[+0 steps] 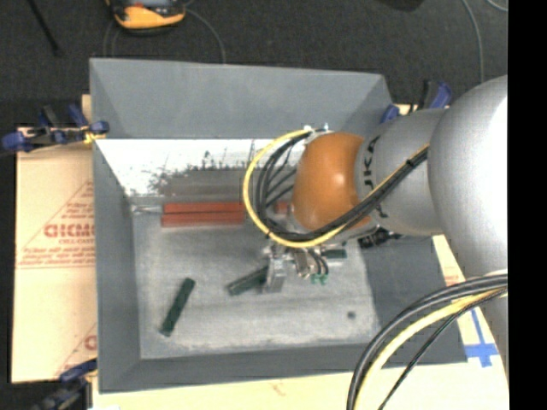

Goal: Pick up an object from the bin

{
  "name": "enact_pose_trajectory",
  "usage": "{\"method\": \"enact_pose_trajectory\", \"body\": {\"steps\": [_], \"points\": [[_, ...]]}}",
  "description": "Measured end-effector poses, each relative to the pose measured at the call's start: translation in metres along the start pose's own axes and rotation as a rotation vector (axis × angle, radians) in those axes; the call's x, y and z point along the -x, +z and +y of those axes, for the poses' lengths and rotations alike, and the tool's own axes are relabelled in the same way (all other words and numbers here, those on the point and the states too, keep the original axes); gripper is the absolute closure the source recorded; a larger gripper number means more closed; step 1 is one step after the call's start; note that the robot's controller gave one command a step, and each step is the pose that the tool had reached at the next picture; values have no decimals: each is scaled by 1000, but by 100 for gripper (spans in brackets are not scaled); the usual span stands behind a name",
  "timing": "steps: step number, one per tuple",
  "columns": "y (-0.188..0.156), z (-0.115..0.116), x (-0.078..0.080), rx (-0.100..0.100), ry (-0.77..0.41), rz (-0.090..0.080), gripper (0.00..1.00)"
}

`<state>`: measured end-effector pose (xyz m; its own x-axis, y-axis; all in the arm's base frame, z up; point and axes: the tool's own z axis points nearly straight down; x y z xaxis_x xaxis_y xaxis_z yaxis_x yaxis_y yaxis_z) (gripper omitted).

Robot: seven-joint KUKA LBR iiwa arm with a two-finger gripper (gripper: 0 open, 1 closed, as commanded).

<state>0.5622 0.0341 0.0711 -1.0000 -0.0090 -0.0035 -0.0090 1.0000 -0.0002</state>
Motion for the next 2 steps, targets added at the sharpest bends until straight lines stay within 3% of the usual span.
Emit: {"method": "enact_pose_trajectory", "body": {"steps": [1, 2], "points": [[0, 0, 0, 0, 0, 0, 100], [-108, -24, 17, 1, 86, 1, 100]]}}
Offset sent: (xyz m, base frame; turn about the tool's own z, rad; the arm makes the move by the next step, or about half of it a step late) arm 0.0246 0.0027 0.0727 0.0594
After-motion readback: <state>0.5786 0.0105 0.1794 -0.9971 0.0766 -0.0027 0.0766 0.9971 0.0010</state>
